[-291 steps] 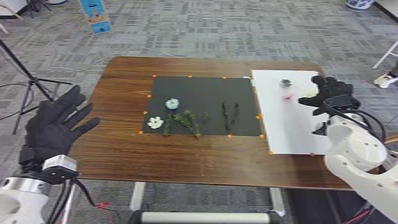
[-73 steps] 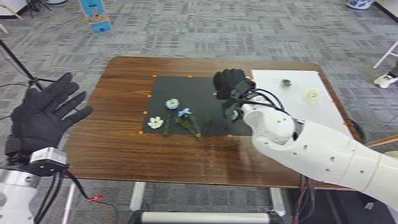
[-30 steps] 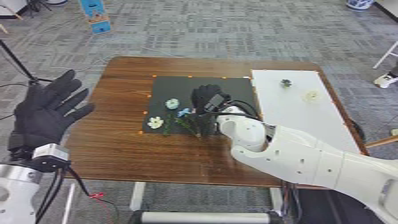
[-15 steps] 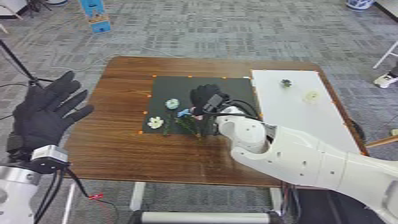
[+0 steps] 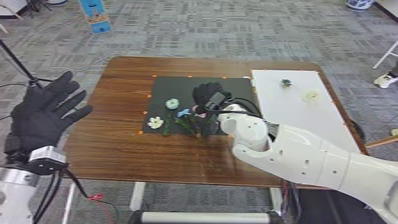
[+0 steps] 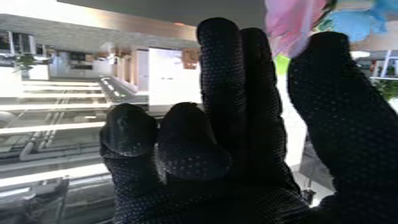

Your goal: Arrange flowers

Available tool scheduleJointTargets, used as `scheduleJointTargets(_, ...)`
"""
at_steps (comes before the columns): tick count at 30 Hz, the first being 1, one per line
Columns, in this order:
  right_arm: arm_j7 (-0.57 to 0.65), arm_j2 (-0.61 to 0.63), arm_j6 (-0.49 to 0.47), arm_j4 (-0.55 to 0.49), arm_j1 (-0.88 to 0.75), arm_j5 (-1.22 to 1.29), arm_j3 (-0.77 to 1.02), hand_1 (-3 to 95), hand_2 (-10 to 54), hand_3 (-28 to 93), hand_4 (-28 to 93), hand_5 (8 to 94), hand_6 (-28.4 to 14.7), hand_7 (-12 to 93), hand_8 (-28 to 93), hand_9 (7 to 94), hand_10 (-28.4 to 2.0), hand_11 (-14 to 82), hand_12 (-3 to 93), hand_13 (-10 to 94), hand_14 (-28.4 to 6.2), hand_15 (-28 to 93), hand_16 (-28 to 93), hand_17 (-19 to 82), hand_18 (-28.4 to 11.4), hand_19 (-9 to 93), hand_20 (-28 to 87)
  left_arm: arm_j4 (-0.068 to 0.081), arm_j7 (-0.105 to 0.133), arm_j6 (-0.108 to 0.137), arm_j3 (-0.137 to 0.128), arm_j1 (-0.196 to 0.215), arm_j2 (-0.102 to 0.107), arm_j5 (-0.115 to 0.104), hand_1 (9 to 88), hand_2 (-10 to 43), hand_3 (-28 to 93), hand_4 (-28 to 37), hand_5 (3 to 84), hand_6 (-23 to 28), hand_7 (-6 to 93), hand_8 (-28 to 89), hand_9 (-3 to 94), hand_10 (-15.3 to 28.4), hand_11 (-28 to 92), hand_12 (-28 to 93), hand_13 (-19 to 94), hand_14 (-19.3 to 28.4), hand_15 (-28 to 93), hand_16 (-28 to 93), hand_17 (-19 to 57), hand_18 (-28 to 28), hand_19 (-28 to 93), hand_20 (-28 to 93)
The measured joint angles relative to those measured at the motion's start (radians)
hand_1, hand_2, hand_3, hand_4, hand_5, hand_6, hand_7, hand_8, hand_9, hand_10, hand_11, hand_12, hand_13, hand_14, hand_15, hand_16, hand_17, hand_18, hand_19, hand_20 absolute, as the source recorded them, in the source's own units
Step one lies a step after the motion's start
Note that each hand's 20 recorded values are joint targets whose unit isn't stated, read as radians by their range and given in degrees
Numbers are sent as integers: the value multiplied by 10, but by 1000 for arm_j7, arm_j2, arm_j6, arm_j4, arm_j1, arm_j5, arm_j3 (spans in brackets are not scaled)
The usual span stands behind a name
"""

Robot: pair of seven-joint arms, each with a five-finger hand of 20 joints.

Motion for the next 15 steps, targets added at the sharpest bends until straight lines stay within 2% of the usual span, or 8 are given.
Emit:
scheduleJointTargets(4,-1,1,-12,0,-5,0,8,655,-95,196,-239,613,33,261,-137,700,-79,278,230,716,-48,871,356,377,-200,930,555,-1,0,0,0,2,-1,0,224,-58,617,-283,257,24,145,-78,206,104,110,167,163,143,91,53,-104,249,406,21)
scheduleJointTargets(6,-1,1,-12,0,-6,0,11,658,-95,182,-226,612,33,261,-137,699,-79,277,229,715,-48,871,356,376,-200,929,556,-1,0,0,0,1,-1,0,227,-57,614,-283,257,23,144,-78,206,103,110,167,163,143,90,53,-104,249,406,21)
scheduleJointTargets(8,2,2,-12,-1,-6,0,10,624,-95,320,-272,611,32,267,-142,700,-79,279,229,719,-49,870,352,381,-205,931,552,-1,0,0,0,2,-1,0,227,-57,613,-283,257,24,144,-78,206,103,109,167,164,143,90,53,-104,249,406,21)
scheduleJointTargets(10,10,6,-12,-9,-5,0,6,428,-95,702,-281,610,32,269,-145,698,-80,281,226,720,-49,869,353,383,-206,932,548,-6,0,0,-5,9,-3,0,226,-57,615,-283,257,24,144,-78,206,103,110,167,164,143,90,53,-104,249,406,21)
scheduleJointTargets(11,15,8,-12,-15,-5,0,4,383,-95,794,-282,609,32,270,-145,697,-80,281,225,719,-48,869,354,383,-207,932,548,-11,0,0,-9,14,-4,0,224,-58,619,-283,257,24,144,-78,207,103,109,167,164,142,91,54,-104,249,406,21)
scheduleJointTargets(12,17,11,-13,-20,-5,0,4,383,-95,814,-282,612,32,293,-121,700,-77,264,248,719,-48,869,352,382,-207,932,547,-15,0,0,-12,20,-6,0,223,-58,620,-283,257,24,144,-78,207,103,108,167,164,142,90,53,-104,249,406,21)
scheduleJointTargets(14,18,13,-13,-24,-7,0,8,430,-95,780,-282,598,27,395,33,714,-67,216,309,718,-48,870,350,383,-206,932,546,-18,0,0,-13,25,-7,0,223,-57,621,-283,258,24,144,-78,207,104,109,167,164,142,90,53,-104,249,406,21)
scheduleJointTargets(15,18,13,-13,-24,-10,0,13,447,-95,762,-282,594,27,438,64,719,-62,207,327,719,-46,870,347,382,-205,932,546,-18,0,0,-13,25,-7,0,224,-56,620,-283,258,24,144,-78,207,104,108,167,164,142,90,53,-104,249,406,21)
